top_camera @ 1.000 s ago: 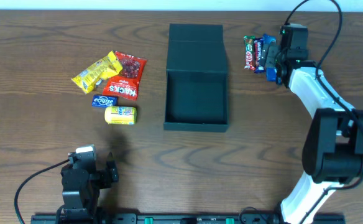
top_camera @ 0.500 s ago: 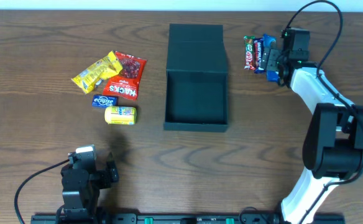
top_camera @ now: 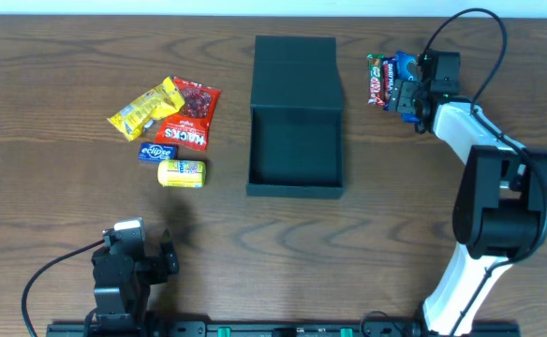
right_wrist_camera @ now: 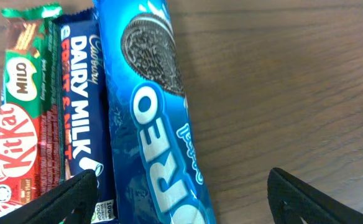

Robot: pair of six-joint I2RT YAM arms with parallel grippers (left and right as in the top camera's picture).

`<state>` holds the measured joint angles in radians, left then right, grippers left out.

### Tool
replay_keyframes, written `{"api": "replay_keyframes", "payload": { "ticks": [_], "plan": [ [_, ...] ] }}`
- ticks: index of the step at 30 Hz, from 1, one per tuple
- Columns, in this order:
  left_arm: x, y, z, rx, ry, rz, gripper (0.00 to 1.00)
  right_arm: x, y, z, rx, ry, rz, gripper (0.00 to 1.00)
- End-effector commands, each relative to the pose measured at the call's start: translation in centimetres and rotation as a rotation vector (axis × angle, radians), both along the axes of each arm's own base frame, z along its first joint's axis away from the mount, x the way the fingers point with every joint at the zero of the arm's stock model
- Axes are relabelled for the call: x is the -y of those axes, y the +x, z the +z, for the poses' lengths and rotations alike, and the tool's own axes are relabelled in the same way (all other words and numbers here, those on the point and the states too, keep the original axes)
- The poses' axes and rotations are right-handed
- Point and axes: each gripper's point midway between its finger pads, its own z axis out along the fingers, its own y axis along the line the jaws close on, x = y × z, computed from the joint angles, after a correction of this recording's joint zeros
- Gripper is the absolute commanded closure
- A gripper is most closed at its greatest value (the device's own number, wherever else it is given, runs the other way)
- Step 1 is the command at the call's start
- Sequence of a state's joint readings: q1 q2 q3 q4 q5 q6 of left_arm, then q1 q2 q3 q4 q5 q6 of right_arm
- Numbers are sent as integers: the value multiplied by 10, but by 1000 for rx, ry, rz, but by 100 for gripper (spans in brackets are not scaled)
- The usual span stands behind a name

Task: Pack container
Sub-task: 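Reach the right gripper to the blue Oreo pack, then grasp the Oreo pack with the right gripper and lift it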

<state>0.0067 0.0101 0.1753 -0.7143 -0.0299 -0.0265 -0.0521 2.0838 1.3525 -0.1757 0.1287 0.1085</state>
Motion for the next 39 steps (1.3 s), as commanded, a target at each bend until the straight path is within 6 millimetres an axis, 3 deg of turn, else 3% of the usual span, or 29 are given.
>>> {"api": "replay_keyframes", "payload": {
  "ticks": [1, 9, 16, 28, 35, 39],
  "plan": [
    [-2, -1, -6, -14, -7, 15, 5, 4, -1, -14, -25, -2, 3, 16],
    [-2, -1, -6, -14, -7, 15, 5, 9, 0, -17, -21, -1, -5, 32],
    [-2, -1, -6, -14, -7, 15, 5, 10, 3, -16, -10, -3, -6, 38],
    [-2, -1, -6, -14, -7, 15, 5, 10, 6, -22, -3, -3, -6, 37],
    [-2, -1, -6, -14, -7, 15, 5, 10, 6, -22, -4, -3, -6, 60],
    [-2, -1, -6, -14, -7, 15, 5, 10, 6, -21, -2, -3, -6, 64]
  ]
}}
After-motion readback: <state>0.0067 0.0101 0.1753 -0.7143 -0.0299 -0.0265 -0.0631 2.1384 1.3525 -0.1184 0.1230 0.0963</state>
